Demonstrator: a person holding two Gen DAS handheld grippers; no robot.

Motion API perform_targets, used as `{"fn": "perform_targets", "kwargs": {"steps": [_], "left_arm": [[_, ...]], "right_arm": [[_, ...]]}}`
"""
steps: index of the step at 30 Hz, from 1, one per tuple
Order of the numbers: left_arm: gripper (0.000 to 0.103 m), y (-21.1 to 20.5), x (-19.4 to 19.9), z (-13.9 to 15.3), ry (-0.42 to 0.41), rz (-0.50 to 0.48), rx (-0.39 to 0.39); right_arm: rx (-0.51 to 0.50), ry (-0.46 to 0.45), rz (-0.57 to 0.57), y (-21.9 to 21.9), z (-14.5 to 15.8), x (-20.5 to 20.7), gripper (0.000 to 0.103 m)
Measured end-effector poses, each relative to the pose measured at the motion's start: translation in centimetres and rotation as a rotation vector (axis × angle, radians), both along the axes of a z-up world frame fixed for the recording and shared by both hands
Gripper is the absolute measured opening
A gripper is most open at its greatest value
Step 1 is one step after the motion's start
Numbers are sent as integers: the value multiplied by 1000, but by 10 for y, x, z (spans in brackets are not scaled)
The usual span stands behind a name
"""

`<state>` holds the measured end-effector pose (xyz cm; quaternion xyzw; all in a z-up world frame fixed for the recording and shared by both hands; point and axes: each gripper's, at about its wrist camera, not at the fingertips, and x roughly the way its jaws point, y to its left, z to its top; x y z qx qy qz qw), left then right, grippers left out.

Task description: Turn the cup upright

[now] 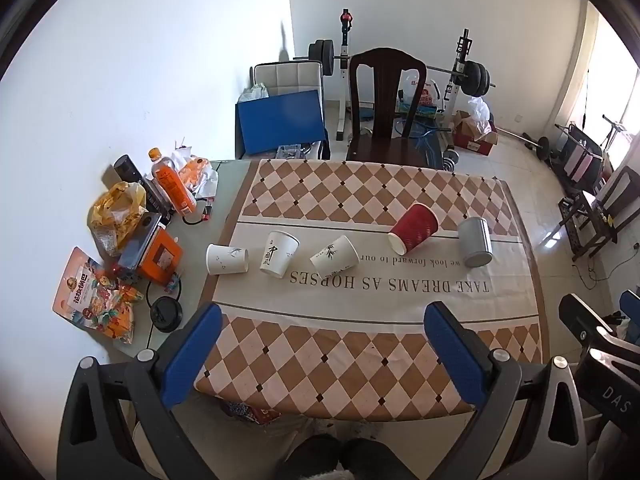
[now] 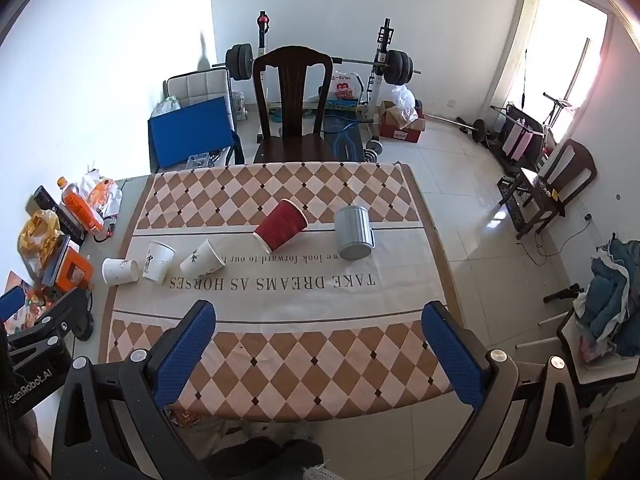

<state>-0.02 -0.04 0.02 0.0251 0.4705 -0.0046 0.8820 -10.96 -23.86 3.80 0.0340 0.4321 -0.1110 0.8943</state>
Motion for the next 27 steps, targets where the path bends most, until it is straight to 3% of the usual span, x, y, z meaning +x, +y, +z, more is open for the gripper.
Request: {"fn": "perform_targets", "kwargs": {"steps": [27], "left_arm": [[103,-4,-2,6,-4,-4,-20]], "right_arm": [[7,-4,-2,1,1,-1,103]]}}
